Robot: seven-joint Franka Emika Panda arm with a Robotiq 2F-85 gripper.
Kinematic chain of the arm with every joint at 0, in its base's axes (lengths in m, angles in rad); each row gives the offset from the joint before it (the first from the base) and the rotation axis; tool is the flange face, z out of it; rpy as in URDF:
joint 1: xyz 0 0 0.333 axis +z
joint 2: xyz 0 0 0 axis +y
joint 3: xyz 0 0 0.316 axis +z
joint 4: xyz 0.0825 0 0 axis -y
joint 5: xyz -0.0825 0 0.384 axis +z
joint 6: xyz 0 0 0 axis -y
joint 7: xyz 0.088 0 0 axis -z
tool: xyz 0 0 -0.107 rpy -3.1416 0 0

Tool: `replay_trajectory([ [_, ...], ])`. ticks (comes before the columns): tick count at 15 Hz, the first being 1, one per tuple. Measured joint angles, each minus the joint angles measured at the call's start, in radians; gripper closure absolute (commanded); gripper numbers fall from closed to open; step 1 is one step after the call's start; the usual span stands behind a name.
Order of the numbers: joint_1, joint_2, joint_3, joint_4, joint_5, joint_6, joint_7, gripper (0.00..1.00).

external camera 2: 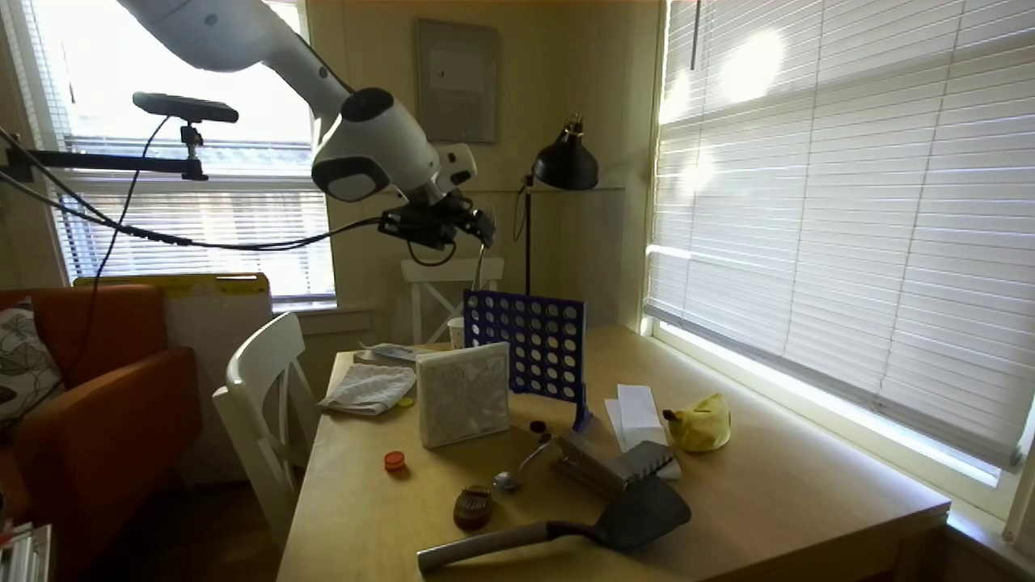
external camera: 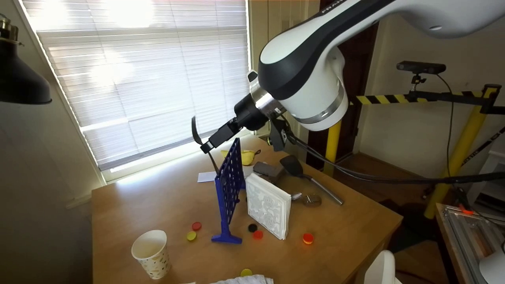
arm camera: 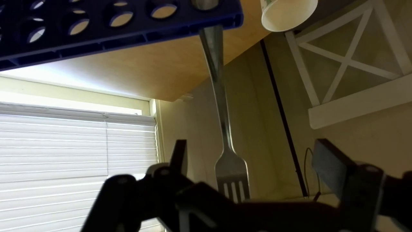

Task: Pick up the folk from the blue object and put it on the table

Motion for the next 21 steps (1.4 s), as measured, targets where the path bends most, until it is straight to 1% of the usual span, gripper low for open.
replay_trajectory([
  [2,-0.007,0.023,0.012,0.017,0.0,0.01,-0.011,0.0],
  [3,-0.011,0.033,0.017,0.025,0.0,0.011,-0.014,0.08],
  [4,-0.016,0.043,0.023,0.032,0.0,0.012,-0.017,0.26],
  [6,-0.027,0.06,0.037,0.044,0.0,0.017,-0.026,0.41],
  [7,-0.033,0.067,0.044,0.051,0.0,0.019,-0.03,0.5],
  [11,-0.06,0.093,0.08,0.076,0.0,0.03,-0.055,0.76],
  [14,-0.088,0.109,0.112,0.092,0.0,0.048,-0.077,0.98],
  [17,-0.118,0.122,0.145,0.105,0.0,0.063,-0.101,1.0],
  [18,-0.13,0.125,0.157,0.107,0.0,0.064,-0.107,0.98],
  [21,-0.164,0.127,0.2,0.113,0.0,0.072,-0.126,0.98],
])
